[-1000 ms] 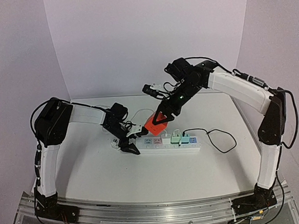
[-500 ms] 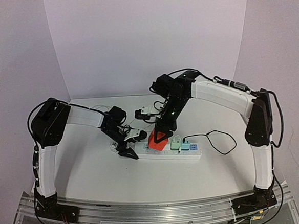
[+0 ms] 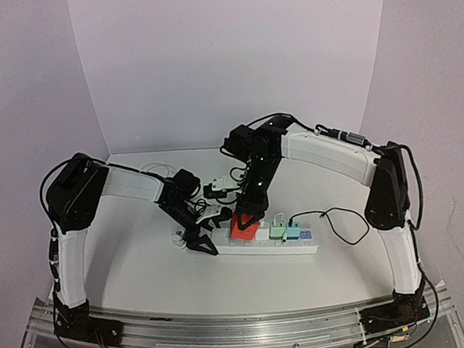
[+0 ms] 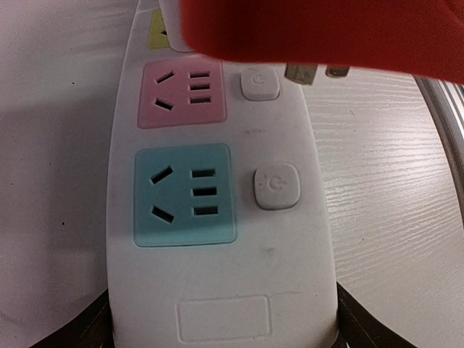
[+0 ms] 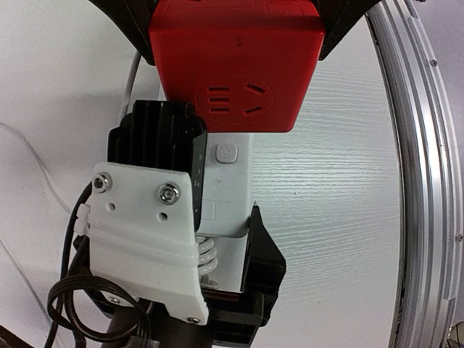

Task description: Insert the plug

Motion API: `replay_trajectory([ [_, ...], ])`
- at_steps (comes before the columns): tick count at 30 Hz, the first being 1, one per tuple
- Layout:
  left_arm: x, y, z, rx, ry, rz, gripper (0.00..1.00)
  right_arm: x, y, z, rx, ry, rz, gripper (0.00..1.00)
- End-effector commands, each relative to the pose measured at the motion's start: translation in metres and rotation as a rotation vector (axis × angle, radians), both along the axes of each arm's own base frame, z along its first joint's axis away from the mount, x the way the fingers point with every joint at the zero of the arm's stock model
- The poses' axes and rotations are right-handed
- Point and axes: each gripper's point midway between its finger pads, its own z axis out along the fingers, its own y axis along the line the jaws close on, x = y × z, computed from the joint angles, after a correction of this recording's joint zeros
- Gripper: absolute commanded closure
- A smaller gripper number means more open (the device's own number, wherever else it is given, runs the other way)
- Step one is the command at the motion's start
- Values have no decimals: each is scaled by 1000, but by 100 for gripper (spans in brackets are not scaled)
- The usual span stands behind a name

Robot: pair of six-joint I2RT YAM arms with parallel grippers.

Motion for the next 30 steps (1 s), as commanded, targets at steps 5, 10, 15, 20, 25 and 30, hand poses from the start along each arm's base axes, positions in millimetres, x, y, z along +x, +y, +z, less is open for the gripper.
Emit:
replay_trajectory([
  [5, -5, -4, 3, 53, 5, 121, 82, 1, 1, 12, 20, -24, -7, 100],
  [10, -11, -4, -11, 107, -73, 116, 56, -2, -2, 13, 12, -27, -7, 100],
  [15, -12, 2, -4, 122, -88, 120, 24, -6, -3, 13, 13, -21, 2, 100],
  [20, -24, 4, 23, 101, -61, 83, 1, -11, -1, 15, 21, -16, 22, 100],
  [25, -43, 7, 40, 84, 0, 19, 0, -13, -1, 16, 22, -13, 24, 100],
  [30, -46, 9, 52, 82, -4, -10, 0, -15, -3, 21, 27, -17, 21, 100],
])
